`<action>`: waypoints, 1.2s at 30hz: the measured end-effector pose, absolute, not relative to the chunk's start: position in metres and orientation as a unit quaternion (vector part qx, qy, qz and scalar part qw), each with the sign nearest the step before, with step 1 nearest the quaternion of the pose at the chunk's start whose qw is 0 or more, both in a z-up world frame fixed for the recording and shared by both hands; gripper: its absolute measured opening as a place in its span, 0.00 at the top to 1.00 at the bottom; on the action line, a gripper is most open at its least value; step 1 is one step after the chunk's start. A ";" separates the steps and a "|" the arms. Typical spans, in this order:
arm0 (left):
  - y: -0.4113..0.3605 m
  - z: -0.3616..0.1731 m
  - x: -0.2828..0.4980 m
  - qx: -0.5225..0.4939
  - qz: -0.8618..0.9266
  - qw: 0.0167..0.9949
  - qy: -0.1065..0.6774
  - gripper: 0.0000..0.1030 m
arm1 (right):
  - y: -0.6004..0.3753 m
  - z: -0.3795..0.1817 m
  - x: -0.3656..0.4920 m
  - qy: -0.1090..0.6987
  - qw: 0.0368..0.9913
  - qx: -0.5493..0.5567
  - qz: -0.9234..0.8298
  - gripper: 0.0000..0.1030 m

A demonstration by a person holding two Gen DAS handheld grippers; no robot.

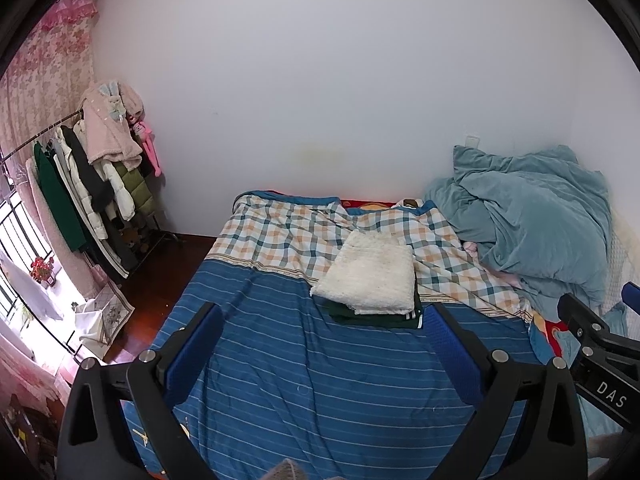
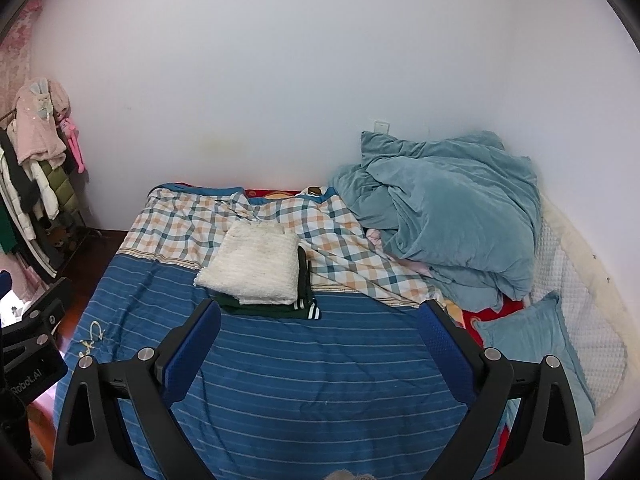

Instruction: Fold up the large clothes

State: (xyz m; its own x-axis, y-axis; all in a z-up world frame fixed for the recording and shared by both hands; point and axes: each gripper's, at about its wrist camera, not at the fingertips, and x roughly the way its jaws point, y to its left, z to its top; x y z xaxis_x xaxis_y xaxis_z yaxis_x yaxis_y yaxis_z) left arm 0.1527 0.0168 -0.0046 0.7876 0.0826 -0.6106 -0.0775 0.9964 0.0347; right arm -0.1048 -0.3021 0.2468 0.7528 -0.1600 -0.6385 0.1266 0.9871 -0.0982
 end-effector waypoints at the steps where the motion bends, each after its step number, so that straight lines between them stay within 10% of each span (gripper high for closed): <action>1: 0.017 -0.005 0.153 0.004 0.044 0.945 0.323 0.01 | -0.302 0.246 -0.105 0.344 0.936 -0.024 -0.077 0.03; 36: 0.016 -0.006 0.138 0.004 0.045 0.945 0.324 0.01 | -0.299 0.237 -0.115 0.352 0.934 -0.027 -0.057 0.03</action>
State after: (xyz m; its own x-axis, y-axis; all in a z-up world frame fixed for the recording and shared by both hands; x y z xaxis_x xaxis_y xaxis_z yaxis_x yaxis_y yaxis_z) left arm 0.1382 0.0157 -0.0056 0.7857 0.0864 -0.6126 -0.0818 0.9960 0.0355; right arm -0.1146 -0.2990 0.2373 0.7457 -0.1262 -0.6542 0.0880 0.9920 -0.0910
